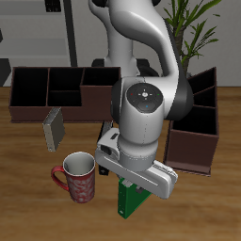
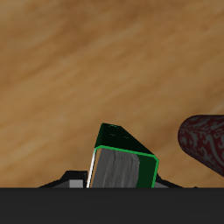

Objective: Place the green book into the back desk caddy's back compartment

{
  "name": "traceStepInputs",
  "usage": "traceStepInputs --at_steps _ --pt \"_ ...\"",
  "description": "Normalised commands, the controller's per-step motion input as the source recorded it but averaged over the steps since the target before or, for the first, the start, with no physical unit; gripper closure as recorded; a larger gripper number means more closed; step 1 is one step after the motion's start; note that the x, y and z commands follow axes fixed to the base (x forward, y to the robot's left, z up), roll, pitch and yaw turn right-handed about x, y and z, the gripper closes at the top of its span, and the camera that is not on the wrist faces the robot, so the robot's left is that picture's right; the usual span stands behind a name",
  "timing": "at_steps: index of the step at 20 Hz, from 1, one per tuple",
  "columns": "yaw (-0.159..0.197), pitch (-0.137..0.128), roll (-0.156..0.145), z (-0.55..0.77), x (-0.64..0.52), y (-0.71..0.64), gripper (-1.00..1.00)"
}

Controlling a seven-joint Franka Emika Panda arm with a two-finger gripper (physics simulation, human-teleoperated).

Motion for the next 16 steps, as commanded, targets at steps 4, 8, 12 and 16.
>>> traceStepInputs --at_steps 4,8,12,16 --pt "0.103 0.011 0.020 0.60 -0.26 -0.20 1.00" --pt "0.165 -0.042 -0.019 0.77 -0.37 -0.25 1.00" --pt "0.028 -0.013 0.005 0.64 -0.33 -0.33 1.00" --pt "0.066 -0.016 0.018 0.47 -0.46 -0.26 1.00"
